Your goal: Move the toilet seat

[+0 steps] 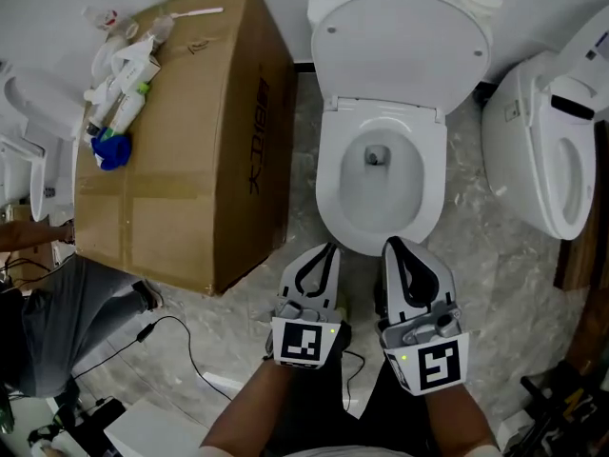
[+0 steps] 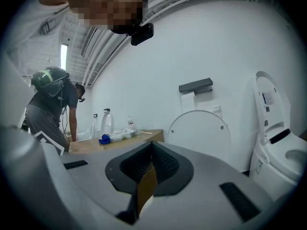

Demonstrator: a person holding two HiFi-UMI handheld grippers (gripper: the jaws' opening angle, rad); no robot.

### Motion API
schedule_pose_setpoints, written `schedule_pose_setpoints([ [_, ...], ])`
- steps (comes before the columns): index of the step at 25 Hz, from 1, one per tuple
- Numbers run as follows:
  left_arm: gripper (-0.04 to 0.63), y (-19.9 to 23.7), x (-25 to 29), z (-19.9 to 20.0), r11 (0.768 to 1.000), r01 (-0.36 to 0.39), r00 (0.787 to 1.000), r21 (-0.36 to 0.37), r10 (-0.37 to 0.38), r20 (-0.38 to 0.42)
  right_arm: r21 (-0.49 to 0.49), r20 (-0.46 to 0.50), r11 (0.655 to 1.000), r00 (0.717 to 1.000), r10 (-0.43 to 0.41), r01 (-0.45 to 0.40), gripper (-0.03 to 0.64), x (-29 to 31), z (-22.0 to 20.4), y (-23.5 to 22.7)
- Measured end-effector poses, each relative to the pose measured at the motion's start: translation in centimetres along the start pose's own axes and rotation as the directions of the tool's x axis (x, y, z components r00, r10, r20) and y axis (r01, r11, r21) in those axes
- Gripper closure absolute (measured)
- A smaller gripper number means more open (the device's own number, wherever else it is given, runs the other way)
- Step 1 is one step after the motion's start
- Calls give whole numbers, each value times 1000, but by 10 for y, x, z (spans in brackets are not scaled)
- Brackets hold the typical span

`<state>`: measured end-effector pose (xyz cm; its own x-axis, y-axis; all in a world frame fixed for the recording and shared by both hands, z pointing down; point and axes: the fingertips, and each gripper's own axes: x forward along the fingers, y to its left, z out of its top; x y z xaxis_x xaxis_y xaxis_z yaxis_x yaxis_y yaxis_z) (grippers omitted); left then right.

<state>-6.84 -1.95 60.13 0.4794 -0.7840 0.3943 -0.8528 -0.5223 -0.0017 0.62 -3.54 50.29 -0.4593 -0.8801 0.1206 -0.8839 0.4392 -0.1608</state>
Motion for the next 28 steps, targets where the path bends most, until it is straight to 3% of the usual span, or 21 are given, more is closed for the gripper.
schedule_pose_setpoints([
  [10, 585, 15, 40, -120, 993, -38, 993, -111, 25, -117, 27, -32, 999, 999, 28, -27, 604, 29, -79, -1],
  [16, 583, 25, 58, -187, 971, -75, 982, -228, 32, -187, 17, -64, 998, 996, 57, -56, 604, 35, -111, 1],
  [19, 563, 31, 67, -216, 929, -100, 977, -355, 25, -210, 10, -73, 998, 995, 68, -67, 604, 39, -121, 1],
  [23, 534, 33, 80, -241, 843, -113, 976, -527, -5, -218, 8, -92, 997, 993, 77, -77, 604, 41, -134, -1],
  [28, 523, 35, 90, -259, 725, -142, 976, -674, -11, -217, 24, -108, 996, 990, 87, -84, 604, 47, -145, -3],
])
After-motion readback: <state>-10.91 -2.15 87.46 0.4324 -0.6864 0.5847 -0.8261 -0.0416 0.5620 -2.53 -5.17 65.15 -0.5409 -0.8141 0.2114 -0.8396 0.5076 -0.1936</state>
